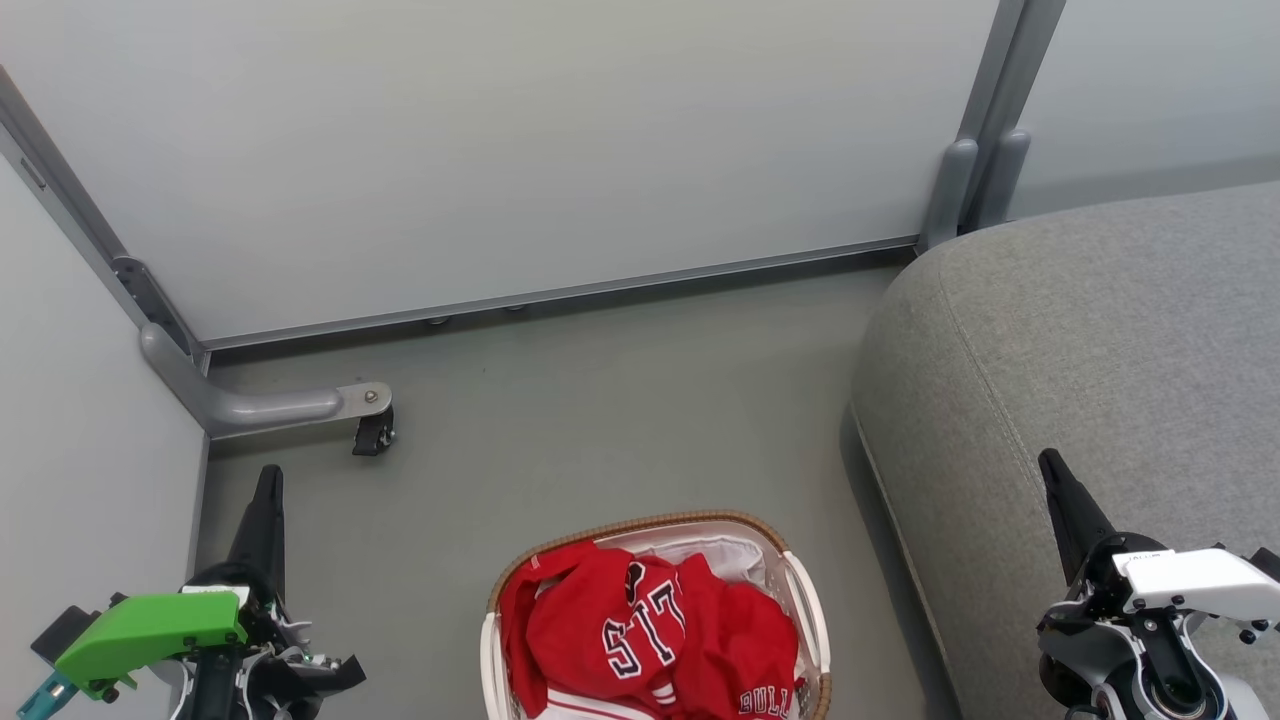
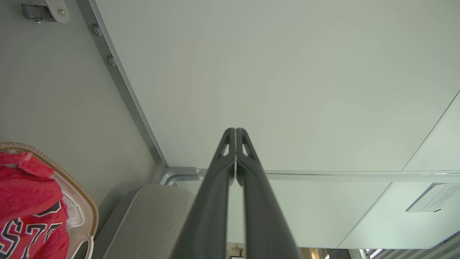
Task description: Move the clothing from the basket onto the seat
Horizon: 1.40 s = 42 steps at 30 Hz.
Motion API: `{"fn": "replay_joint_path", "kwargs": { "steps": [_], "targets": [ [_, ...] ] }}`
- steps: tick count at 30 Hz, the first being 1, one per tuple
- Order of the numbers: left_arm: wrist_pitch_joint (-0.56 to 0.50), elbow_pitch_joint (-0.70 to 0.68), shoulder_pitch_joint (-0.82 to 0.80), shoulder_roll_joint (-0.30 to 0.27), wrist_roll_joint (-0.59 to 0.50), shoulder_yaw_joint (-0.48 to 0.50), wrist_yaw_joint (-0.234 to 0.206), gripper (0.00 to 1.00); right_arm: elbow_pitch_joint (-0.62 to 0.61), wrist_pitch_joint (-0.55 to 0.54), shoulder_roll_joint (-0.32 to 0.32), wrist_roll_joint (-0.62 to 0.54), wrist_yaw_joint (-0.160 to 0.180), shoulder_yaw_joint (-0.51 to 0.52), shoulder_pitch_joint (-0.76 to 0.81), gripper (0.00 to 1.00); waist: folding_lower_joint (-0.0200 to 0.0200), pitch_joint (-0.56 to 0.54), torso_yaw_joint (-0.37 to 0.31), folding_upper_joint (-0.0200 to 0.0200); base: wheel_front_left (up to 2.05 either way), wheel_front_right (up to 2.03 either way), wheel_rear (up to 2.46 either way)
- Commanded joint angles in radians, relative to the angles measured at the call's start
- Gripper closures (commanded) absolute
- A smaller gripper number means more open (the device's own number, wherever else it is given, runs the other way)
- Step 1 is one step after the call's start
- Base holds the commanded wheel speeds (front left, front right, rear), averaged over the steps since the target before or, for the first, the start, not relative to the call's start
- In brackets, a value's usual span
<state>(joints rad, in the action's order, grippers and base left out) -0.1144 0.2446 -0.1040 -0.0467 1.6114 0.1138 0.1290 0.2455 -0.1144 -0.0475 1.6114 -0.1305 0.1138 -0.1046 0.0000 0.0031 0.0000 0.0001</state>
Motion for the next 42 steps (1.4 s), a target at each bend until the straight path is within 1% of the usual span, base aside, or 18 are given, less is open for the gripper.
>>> {"fn": "replay_joint_path", "kwargs": {
  "steps": [1,10,11,12,15,24,29,34,42],
  "targets": [
    [-0.002,-0.001,-0.010,-0.007,0.003,0.001,0.004,1.00,-0.003,-0.002,-0.006,0.003,0.000,0.001,-0.008,1.00,0.0000,0.000,0.000,-0.0001,0.00,0.00,0.00],
    [-0.002,-0.001,-0.011,-0.007,0.003,0.001,0.004,1.00,-0.003,-0.002,-0.006,0.003,0.000,0.001,-0.008,1.00,0.0000,0.000,0.000,-0.0001,0.00,0.00,0.00],
    [0.000,0.000,0.000,0.000,0.000,0.000,0.000,1.00,0.000,0.001,0.000,0.000,0.000,0.000,0.000,1.00,0.0000,0.000,0.000,-0.0001,0.00,0.00,0.00],
    [0.001,0.011,0.004,0.002,0.000,-0.001,0.000,0.00,0.010,0.000,0.003,0.000,0.000,-0.001,0.005,0.00,0.0000,0.000,0.000,-0.0001,0.00,0.00,0.00],
    [0.001,0.047,0.035,0.010,0.000,-0.005,-0.002,0.00,0.044,0.000,0.016,0.000,0.000,-0.004,0.035,0.00,0.0000,0.000,0.000,-0.0001,0.00,0.00,0.00],
    [0.046,0.040,0.036,0.008,-0.016,-0.051,-0.001,0.00,0.033,0.045,0.013,-0.021,0.000,-0.032,0.039,0.00,0.0000,0.001,0.000,-0.0001,0.00,0.00,0.00],
    [0.070,0.034,0.036,0.007,-0.040,-0.071,-0.001,0.00,0.029,0.069,0.012,-0.052,0.000,-0.034,0.040,0.00,0.0000,0.002,0.001,-0.0001,0.00,0.00,0.00],
    [0.093,0.022,0.034,0.006,-0.098,-0.078,-0.001,0.00,0.017,0.092,0.010,-0.130,0.000,-0.024,0.038,0.00,0.0000,0.003,0.001,-0.0001,0.00,0.00,0.00],
    [0.127,-0.015,0.035,0.005,-0.253,-0.084,0.000,0.00,-0.015,0.126,0.008,-0.332,0.000,-0.014,0.037,0.00,0.0000,0.005,0.000,-0.0001,0.00,0.00,0.00]
  ]
}}
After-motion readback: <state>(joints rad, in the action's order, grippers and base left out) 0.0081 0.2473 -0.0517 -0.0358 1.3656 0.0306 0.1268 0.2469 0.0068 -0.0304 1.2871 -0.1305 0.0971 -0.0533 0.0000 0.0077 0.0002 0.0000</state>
